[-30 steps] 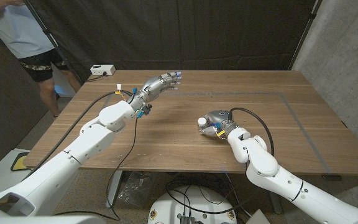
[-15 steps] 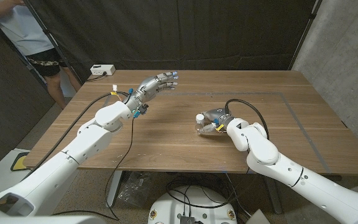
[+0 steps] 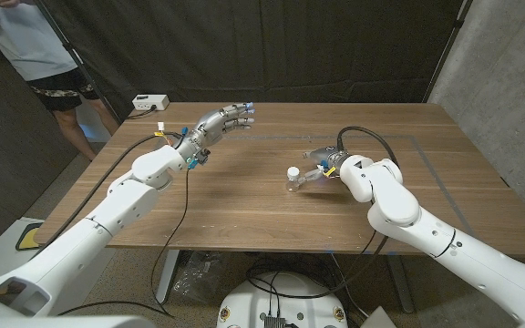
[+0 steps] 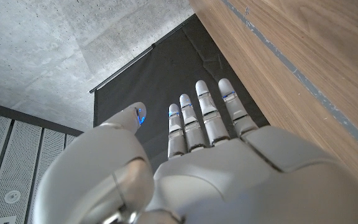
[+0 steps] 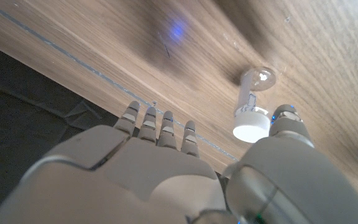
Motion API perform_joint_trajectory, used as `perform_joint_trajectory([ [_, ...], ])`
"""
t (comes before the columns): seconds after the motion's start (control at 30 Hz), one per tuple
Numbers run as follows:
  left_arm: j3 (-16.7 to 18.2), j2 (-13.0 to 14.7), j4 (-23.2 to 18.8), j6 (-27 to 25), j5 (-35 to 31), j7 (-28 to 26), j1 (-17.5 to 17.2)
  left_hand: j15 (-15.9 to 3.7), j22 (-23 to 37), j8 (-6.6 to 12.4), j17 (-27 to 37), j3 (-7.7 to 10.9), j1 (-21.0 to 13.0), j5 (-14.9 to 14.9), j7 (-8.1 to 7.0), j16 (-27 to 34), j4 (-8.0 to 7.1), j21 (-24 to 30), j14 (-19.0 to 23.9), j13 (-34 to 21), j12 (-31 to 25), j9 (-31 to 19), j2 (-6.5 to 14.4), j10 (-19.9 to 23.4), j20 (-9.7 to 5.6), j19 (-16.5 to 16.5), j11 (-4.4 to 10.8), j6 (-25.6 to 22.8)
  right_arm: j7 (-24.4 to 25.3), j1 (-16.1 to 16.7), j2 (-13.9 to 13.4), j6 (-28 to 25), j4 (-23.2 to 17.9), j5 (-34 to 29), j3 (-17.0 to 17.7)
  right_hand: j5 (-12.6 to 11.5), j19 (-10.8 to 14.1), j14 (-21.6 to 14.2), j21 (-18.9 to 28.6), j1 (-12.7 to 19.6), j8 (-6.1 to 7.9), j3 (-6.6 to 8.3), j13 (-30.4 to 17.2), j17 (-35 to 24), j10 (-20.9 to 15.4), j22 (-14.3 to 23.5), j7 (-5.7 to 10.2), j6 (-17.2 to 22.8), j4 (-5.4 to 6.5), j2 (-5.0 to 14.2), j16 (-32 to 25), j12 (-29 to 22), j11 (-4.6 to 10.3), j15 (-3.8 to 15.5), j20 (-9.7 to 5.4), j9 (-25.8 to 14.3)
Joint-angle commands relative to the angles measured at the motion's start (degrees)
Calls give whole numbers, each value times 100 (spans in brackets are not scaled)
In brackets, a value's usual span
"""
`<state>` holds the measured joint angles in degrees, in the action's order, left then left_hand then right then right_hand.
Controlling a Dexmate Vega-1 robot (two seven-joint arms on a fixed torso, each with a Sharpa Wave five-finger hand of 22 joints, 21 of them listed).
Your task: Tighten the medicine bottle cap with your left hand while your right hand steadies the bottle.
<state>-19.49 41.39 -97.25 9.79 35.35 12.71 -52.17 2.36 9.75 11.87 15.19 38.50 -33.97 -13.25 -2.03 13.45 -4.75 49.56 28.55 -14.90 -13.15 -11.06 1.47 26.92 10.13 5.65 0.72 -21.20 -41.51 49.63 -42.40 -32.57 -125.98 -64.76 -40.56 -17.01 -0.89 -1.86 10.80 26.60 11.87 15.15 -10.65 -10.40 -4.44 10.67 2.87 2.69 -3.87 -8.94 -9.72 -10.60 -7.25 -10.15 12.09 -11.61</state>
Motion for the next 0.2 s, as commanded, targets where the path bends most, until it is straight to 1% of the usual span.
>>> perform_joint_trajectory([
  [0.03, 123, 59, 365, 219, 160, 387, 70, 6, 9, 38, 8, 43, 12, -8, 3, 38, -23, -13, 19, -21, -25, -20, 41, 44, 8, 46, -19, -56, -135, 151, 131, -297, -238, -272, 124, -44, -23, 32, 2, -36, -21, -26, -19, -17, 2, 5, -13, -94, 9, -5, -49, -47, 49, -8, 37, -11],
  [0.2, 144, 43, 374, 206, 227, 425, 69, 12, 10, 40, -3, 47, 20, -9, 10, 36, -22, -18, 26, -22, -26, -20, 47, 45, 10, 73, -22, -71, -28, 135, 277, -237, -129, -264, 84, -55, -4, -7, 19, -35, -14, -39, -20, -15, -42, 8, -27, -78, 4, 5, -74, -77, 68, 14, 35, -11],
])
